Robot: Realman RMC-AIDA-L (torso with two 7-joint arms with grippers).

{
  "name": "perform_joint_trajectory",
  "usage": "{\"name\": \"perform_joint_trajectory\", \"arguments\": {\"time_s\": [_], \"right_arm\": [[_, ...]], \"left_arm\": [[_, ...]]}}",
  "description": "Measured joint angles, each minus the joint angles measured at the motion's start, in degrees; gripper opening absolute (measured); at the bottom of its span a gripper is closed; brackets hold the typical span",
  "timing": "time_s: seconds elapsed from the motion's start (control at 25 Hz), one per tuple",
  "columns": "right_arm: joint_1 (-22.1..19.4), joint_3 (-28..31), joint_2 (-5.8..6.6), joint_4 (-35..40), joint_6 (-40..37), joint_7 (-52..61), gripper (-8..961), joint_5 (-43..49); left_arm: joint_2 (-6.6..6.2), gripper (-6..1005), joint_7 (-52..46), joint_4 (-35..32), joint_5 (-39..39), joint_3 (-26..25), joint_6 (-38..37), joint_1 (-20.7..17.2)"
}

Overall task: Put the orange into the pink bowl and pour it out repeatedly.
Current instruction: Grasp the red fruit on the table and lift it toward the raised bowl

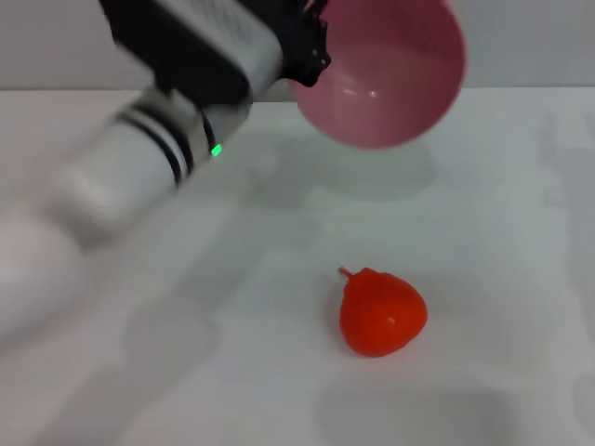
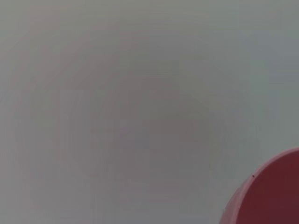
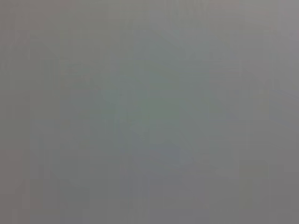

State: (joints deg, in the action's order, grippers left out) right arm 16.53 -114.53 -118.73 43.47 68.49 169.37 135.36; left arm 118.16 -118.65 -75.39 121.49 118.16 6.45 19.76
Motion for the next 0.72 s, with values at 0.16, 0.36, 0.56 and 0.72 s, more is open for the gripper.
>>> {"name": "perform_joint_trajectory", "arguments": {"time_s": [0.16,0.36,0.56,0.72], "right_arm": [[0.05,-0.04,-0.01,0.76,-1.33,0.0,525,-0.67],[-0.1,0.02,-0.01,3.41,-5.11,0.01,523,-2.97],[-0.07,0.53,0.06,6.42,-10.78,0.07,521,-4.24],[0.4,2.62,0.38,9.85,-21.26,0.09,519,-4.31]], "left_arm": [[-0.06,41,-6.19,2.99,-4.27,-19.19,-31.38,8.67],[-0.51,41,-7.16,13.19,-4.68,-42.77,-57.47,19.27],[-3.78,41,-10.53,20.02,4.71,-59.24,-68.23,25.33],[-4.37,41,-11.5,20.16,6.98,-61.48,-69.17,25.52]]}}
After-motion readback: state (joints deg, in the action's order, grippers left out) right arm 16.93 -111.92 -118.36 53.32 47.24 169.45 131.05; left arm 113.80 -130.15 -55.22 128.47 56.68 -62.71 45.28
